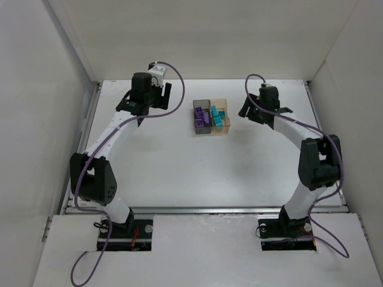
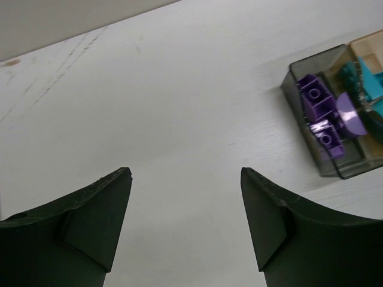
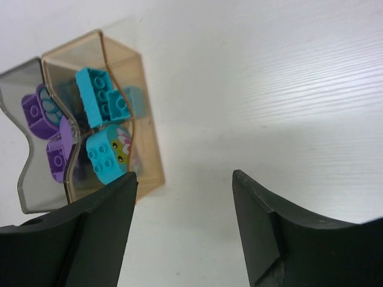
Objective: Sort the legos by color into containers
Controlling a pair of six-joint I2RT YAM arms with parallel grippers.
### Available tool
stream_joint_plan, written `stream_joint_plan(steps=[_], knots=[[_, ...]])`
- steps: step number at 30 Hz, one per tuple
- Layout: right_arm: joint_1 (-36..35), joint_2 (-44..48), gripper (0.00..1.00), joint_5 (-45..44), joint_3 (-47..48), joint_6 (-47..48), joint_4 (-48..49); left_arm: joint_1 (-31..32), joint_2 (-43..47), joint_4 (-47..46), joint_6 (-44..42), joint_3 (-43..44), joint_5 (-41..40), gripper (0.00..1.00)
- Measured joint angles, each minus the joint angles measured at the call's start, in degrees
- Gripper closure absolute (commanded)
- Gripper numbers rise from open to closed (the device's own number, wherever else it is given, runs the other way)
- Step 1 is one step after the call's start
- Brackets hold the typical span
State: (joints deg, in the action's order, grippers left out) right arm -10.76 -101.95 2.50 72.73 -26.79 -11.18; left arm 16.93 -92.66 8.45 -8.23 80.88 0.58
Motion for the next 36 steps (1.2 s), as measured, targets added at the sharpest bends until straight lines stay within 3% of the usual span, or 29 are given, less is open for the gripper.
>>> stream_joint_plan(steps=[2,3,4,6,11,17,22,36], knots=[[1.46,4.48,0.14,-3.34,-1.29,0.85,-0.57,-2.60,4.31,0.09,-1.20,-3.67,-1.07,0.28],[2.38,7.10,0.14,-5.31,-1.60,1.44,-0.76,-3.23,5.35,0.22,-1.53,-4.55,-1.25,0.28],[3.96,11.28,0.06,-8.68,-1.66,2.60,-0.76,-4.61,7.50,-0.87,-2.23,-6.73,-1.70,0.24],[5.84,15.91,0.00,-12.31,-1.66,3.76,-0.42,-7.67,13.03,-1.88,-3.58,-12.15,-3.30,0.20],[10.12,29.42,0.00,-28.76,-1.57,6.75,1.40,-15.02,27.15,-7.02,-5.75,-26.27,-9.70,0.15],[9.94,33.38,0.00,-43.47,-1.79,7.67,2.03,-18.60,36.70,-10.29,-4.46,-38.56,-13.64,0.12],[9.92,35.10,0.00,-46.45,-6.27,7.72,0.90,-19.34,39.28,-10.51,-2.25,-43.45,-15.04,0.12],[9.92,44.57,0.00,-45.27,-12.66,5.95,0.15,-19.34,44.04,-11.23,1.31,-46.66,-16.28,0.12]])
